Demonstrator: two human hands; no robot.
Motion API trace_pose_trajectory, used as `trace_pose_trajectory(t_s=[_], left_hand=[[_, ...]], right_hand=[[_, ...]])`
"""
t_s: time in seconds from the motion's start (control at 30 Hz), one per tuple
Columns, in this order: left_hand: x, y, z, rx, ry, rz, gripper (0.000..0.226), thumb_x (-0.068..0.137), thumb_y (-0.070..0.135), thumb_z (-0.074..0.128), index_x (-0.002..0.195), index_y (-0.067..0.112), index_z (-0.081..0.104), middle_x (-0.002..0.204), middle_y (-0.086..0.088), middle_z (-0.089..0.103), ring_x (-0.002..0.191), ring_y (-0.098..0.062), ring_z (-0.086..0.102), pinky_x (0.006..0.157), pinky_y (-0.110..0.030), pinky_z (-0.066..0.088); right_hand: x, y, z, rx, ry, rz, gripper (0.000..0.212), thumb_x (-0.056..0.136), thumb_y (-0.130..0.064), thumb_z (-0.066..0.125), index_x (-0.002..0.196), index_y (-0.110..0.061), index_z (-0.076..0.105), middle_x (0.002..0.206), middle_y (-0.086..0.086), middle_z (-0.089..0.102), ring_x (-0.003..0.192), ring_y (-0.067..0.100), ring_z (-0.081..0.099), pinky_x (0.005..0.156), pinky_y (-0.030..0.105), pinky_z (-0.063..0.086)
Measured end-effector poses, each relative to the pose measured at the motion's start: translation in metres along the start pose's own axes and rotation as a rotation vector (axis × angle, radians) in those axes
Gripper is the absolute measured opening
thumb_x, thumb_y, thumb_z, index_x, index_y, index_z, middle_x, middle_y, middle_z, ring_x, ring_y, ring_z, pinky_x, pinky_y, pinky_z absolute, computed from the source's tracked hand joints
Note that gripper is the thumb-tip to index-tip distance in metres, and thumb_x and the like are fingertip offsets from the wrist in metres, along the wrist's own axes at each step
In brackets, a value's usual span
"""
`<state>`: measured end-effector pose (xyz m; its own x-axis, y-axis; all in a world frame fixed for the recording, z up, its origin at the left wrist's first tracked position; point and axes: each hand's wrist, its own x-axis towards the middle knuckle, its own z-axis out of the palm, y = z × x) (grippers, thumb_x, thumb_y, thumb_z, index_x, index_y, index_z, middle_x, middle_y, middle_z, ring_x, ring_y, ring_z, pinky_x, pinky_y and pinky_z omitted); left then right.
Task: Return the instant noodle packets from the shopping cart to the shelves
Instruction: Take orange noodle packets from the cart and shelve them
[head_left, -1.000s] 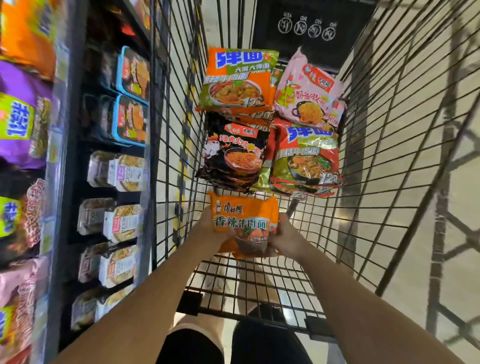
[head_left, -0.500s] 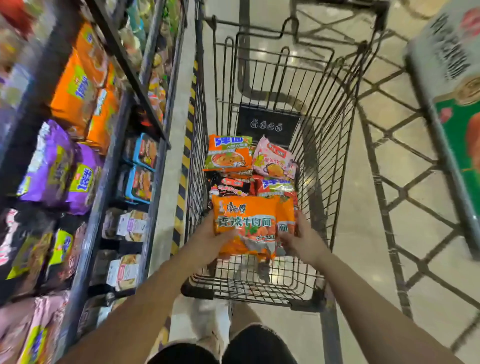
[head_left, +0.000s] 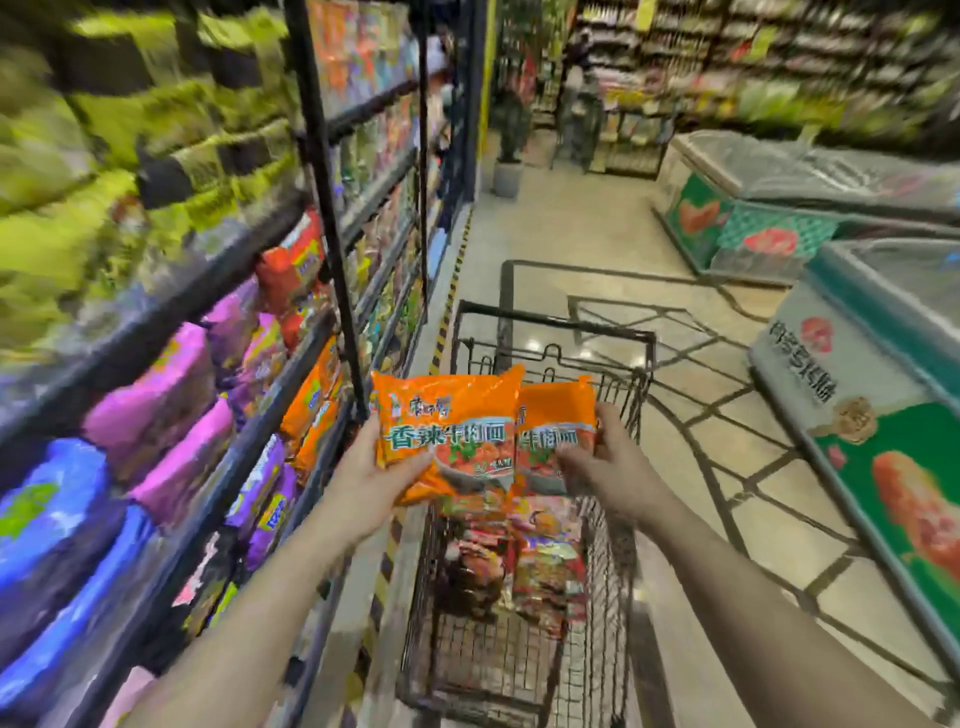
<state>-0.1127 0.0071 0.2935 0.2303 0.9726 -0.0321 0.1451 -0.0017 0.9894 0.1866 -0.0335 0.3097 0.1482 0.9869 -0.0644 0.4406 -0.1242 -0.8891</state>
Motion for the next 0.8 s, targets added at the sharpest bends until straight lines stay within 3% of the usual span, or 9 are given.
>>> trace_pose_trajectory(t_s=[0.13, 0.27, 0.37, 0.47, 0.53, 0.63, 0.7, 0.8], left_hand=[[-0.033, 0.048, -0.020, 0.011, 0.139, 0.127, 0.043, 0.089, 0.011, 0.073, 0.128, 0.021, 0.058, 0.117, -0.002, 0.076, 0.104, -0.020, 0.072, 0.089, -0.033, 0.059], [-0.075, 0.081, -0.036, 0.013, 0.283, 0.169, 0.042, 0.089, 0.013, 0.075, 0.126, 0.024, 0.058, 0.115, 0.000, 0.076, 0.103, -0.017, 0.073, 0.089, -0.032, 0.059], [-0.117, 0.103, -0.040, 0.008, 0.386, 0.173, 0.039, 0.091, 0.006, 0.073, 0.125, 0.019, 0.057, 0.109, 0.001, 0.077, 0.098, -0.013, 0.072, 0.084, -0.027, 0.060], [-0.173, 0.120, -0.049, 0.021, 0.493, 0.165, 0.044, 0.091, 0.013, 0.077, 0.128, 0.025, 0.057, 0.117, -0.002, 0.076, 0.106, -0.022, 0.073, 0.088, -0.035, 0.060], [-0.214, 0.128, -0.056, 0.022, 0.589, 0.148, 0.044, 0.092, 0.011, 0.075, 0.130, 0.025, 0.056, 0.117, 0.001, 0.076, 0.108, -0.022, 0.073, 0.087, -0.032, 0.060], [-0.282, 0.140, -0.060, 0.052, 0.749, 0.153, 0.041, 0.094, 0.010, 0.071, 0.126, 0.032, 0.056, 0.109, 0.018, 0.076, 0.098, -0.004, 0.073, 0.076, -0.016, 0.056], [-0.333, 0.142, -0.064, 0.073, 0.827, 0.147, 0.042, 0.095, 0.012, 0.070, 0.125, 0.037, 0.053, 0.107, 0.026, 0.074, 0.093, 0.005, 0.071, 0.072, -0.010, 0.053], [-0.412, 0.137, -0.076, 0.098, 0.977, 0.124, 0.045, 0.095, 0.016, 0.071, 0.129, 0.037, 0.052, 0.112, 0.024, 0.074, 0.100, 0.002, 0.071, 0.077, -0.011, 0.054]], right_hand=[[-0.008, -0.056, -0.009, 0.002, -0.047, -0.159, 0.051, 0.096, -0.033, 0.070, 0.135, -0.042, 0.039, 0.121, -0.006, 0.066, 0.110, 0.018, 0.068, 0.091, 0.047, 0.059], [-0.019, -0.101, -0.005, 0.008, -0.139, -0.299, 0.042, 0.098, -0.028, 0.067, 0.125, -0.042, 0.037, 0.111, -0.017, 0.061, 0.099, 0.009, 0.066, 0.080, 0.032, 0.058], [-0.029, -0.125, -0.001, 0.039, -0.242, -0.331, 0.039, 0.096, -0.030, 0.070, 0.116, -0.050, 0.043, 0.114, -0.010, 0.067, 0.103, 0.019, 0.071, 0.088, 0.051, 0.061], [-0.040, -0.150, 0.017, 0.088, -0.360, -0.425, 0.048, 0.085, -0.049, 0.076, 0.123, -0.048, 0.047, 0.117, -0.004, 0.070, 0.106, 0.022, 0.072, 0.090, 0.059, 0.058], [-0.055, -0.169, 0.037, 0.097, -0.445, -0.490, 0.058, 0.083, -0.055, 0.074, 0.132, -0.042, 0.044, 0.118, -0.006, 0.071, 0.106, 0.017, 0.072, 0.093, 0.055, 0.057], [-0.088, -0.194, 0.076, 0.107, -0.563, -0.573, 0.049, 0.097, -0.035, 0.069, 0.137, -0.031, 0.041, 0.117, -0.008, 0.070, 0.100, 0.006, 0.071, 0.090, 0.040, 0.059], [-0.117, -0.208, 0.107, 0.103, -0.632, -0.627, 0.046, 0.098, -0.029, 0.068, 0.136, -0.030, 0.042, 0.114, -0.012, 0.069, 0.099, 0.005, 0.071, 0.089, 0.039, 0.058], [-0.171, -0.229, 0.156, 0.150, -0.764, -0.687, 0.043, 0.098, -0.024, 0.069, 0.133, -0.032, 0.045, 0.111, -0.014, 0.070, 0.101, 0.008, 0.071, 0.088, 0.035, 0.058]])
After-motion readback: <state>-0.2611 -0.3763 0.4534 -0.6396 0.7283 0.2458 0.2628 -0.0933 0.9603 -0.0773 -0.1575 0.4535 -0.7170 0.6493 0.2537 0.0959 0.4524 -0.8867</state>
